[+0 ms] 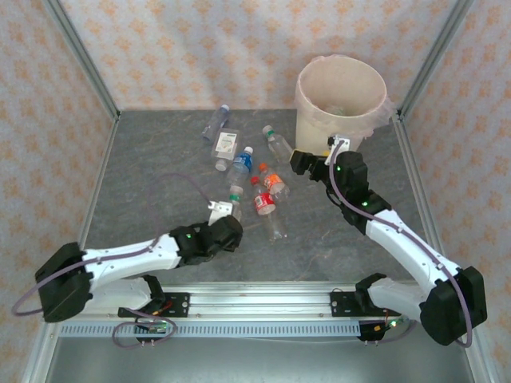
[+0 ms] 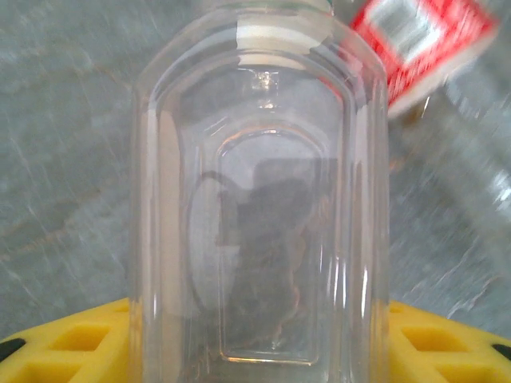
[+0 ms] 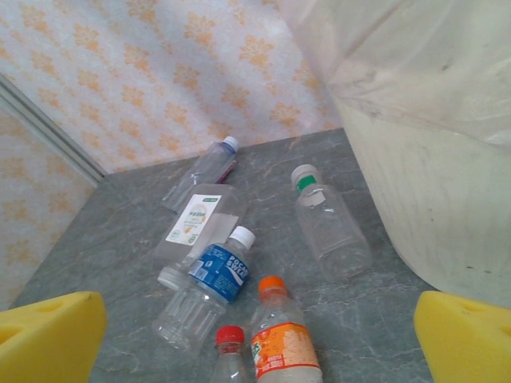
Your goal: Put the plastic bottles in the bin
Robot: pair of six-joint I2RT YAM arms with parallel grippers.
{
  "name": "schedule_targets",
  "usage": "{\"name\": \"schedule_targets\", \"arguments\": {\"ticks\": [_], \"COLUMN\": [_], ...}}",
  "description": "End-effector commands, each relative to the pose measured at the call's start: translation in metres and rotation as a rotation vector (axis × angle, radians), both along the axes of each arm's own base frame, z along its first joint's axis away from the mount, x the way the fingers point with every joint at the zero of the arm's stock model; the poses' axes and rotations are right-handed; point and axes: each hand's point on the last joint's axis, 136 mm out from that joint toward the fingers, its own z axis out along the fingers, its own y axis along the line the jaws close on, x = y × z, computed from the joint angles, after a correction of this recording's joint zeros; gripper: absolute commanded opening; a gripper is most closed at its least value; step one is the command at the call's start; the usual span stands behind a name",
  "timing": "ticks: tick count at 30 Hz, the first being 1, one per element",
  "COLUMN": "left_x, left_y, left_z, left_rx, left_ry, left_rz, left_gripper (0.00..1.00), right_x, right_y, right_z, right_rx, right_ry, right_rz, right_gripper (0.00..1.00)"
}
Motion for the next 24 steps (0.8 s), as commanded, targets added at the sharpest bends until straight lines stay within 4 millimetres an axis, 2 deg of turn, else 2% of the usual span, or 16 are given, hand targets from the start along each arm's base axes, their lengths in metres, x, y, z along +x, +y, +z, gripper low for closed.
{"name": "schedule_targets", "arguments": {"ticks": [1,8,12,15,16,18,24], "left_x": [0.015,0.051,0.078,0.095,0.1,0.108,0.127], "left_y": [-0.005,-0.011,-0.015,-0.019,-0.02,-0.023,-0.034], "left_z": [0.033,0.104,0.132,0.141,0.144,0.149,0.163], "left_rx": [-0.103,-0.365,-0.47,-0.384,-0.343,-0.278,-0.157], "left_ry": [-0.103,-0.288,-0.38,-0.416,-0.426,-0.448,-0.501], "left_rz": [-0.037,-0.073,-0.064,-0.076,-0.087,-0.109,-0.176], "left_gripper": [0.37,0.37,0.37,0.37,0.37,0.36,0.35], "right_x": [-0.008,-0.009,-0.008,-0.005,-0.001,-0.003,-0.003], "right_y": [0.018,0.046,0.061,0.061,0.062,0.068,0.089], "right_z": [0.022,0.035,0.043,0.053,0.045,0.044,0.064], "right_rx": [0.084,0.252,0.317,0.33,0.307,0.294,0.427], "right_ry": [-0.063,-0.035,0.001,0.046,0.098,0.149,0.221], "right_rz": [0.081,0.173,0.23,0.205,0.191,0.219,0.299], "right_gripper": [0.99,0.99,0.99,0.99,0.99,0.99,0.99]}}
